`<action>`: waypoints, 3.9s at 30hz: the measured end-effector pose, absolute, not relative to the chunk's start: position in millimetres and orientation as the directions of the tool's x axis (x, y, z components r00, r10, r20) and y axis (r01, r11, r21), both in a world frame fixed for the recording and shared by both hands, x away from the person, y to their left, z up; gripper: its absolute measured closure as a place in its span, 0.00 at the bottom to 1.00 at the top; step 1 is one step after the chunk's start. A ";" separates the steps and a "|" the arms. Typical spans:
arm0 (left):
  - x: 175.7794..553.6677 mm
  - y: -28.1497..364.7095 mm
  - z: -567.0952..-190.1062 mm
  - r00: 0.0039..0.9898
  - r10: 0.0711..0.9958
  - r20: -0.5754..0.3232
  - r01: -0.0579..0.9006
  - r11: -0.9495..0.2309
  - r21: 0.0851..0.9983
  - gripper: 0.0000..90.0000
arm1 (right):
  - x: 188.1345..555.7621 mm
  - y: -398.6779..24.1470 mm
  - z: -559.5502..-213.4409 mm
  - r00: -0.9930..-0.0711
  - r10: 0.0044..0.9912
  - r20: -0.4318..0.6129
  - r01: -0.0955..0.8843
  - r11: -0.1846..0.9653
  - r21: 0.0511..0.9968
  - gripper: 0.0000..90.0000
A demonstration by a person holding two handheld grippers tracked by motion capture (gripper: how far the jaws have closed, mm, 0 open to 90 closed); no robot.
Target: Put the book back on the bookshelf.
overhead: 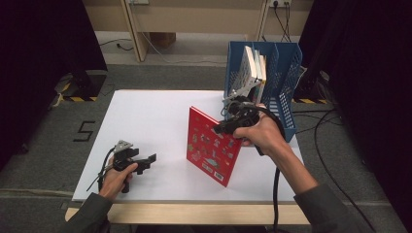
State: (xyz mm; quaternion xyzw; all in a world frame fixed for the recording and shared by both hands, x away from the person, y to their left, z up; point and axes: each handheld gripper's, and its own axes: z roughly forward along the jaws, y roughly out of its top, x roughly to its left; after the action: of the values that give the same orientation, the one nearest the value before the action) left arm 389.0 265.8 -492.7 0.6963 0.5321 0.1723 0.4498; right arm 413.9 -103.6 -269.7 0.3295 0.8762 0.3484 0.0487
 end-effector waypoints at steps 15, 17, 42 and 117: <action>389.6 263.0 -494.4 0.390 0.890 -0.237 0.593 -0.046 0.804 0.17 | 424.5 -92.1 -265.8 -0.722 0.670 0.175 0.628 0.528 0.571 0.83; 389.6 262.9 -494.4 0.391 0.890 -0.237 0.593 -0.047 0.804 0.17 | 426.4 -86.1 -266.9 -0.722 0.671 0.165 0.632 0.544 0.551 0.83; 392.8 263.9 -497.0 0.385 0.890 -0.246 0.612 -0.047 0.790 0.17 | 407.0 -136.8 -249.2 -0.707 0.702 0.090 0.606 0.535 0.588 0.88; 398.4 262.1 -500.9 0.384 0.889 -0.248 0.637 -0.060 0.768 0.17 | 502.6 -294.7 -165.9 -0.166 0.985 0.050 0.669 0.075 0.740 0.88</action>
State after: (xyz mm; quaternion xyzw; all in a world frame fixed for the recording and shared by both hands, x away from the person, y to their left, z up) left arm 398.4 262.1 -500.9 0.7131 0.5352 0.1472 0.4282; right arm 502.6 -294.7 -165.9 0.5978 0.6914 0.3242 0.2438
